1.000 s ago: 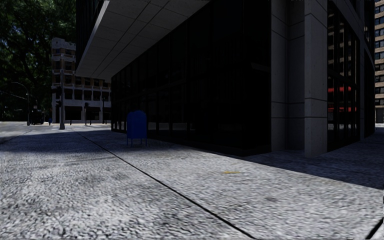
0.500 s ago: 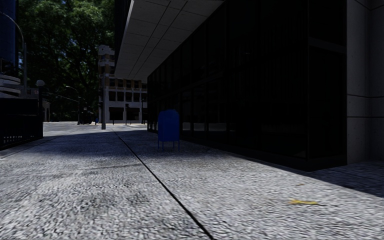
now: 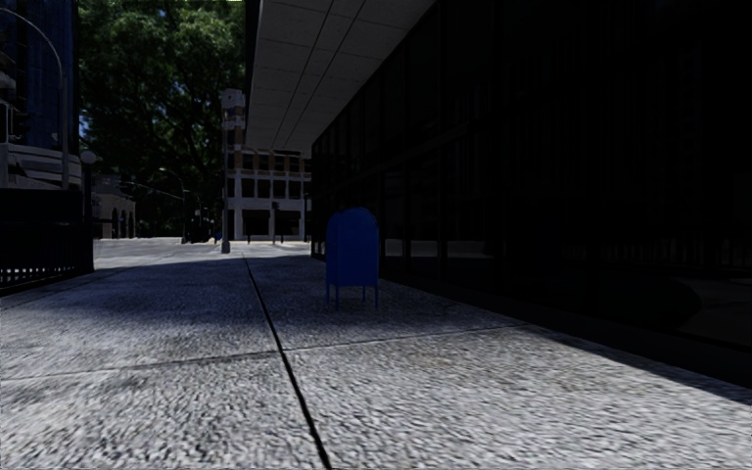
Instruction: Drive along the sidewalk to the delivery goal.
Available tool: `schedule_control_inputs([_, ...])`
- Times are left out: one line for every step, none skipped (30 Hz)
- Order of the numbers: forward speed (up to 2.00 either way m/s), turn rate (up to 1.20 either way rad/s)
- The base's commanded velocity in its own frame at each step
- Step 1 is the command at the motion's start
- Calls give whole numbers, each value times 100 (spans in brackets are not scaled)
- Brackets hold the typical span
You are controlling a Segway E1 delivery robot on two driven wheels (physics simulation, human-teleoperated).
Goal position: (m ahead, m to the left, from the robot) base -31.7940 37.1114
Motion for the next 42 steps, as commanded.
schedule_control_inputs([192,33])
schedule_control_inputs([192,33])
schedule_control_inputs([192,33])
schedule_control_inputs([192,33])
schedule_control_inputs([192,33])
schedule_control_inputs([192,46])
schedule_control_inputs([196,58])
schedule_control_inputs([197,63])
schedule_control_inputs([197,63])
schedule_control_inputs([197,64])
schedule_control_inputs([197,64])
schedule_control_inputs([197,64])
schedule_control_inputs([197,64])
schedule_control_inputs([197,64])
schedule_control_inputs([197,64])
schedule_control_inputs([197,64])
schedule_control_inputs([197,64])
schedule_control_inputs([197,64])
schedule_control_inputs([197,64])
schedule_control_inputs([197,64])
schedule_control_inputs([197,64])
schedule_control_inputs([197,63])
schedule_control_inputs([197,0])
schedule_control_inputs([197,0])
schedule_control_inputs([197,0])
schedule_control_inputs([197,0])
schedule_control_inputs([197,0])
schedule_control_inputs([197,0])
schedule_control_inputs([197,0])
schedule_control_inputs([197,0])
schedule_control_inputs([198,0])
schedule_control_inputs([198,0])
schedule_control_inputs([198,0])
schedule_control_inputs([198,0])
schedule_control_inputs([198,0])
schedule_control_inputs([198,0])
schedule_control_inputs([200,6])
schedule_control_inputs([200,10])
schedule_control_inputs([200,10])
schedule_control_inputs([200,11])
schedule_control_inputs([200,4])
schedule_control_inputs([200,0])
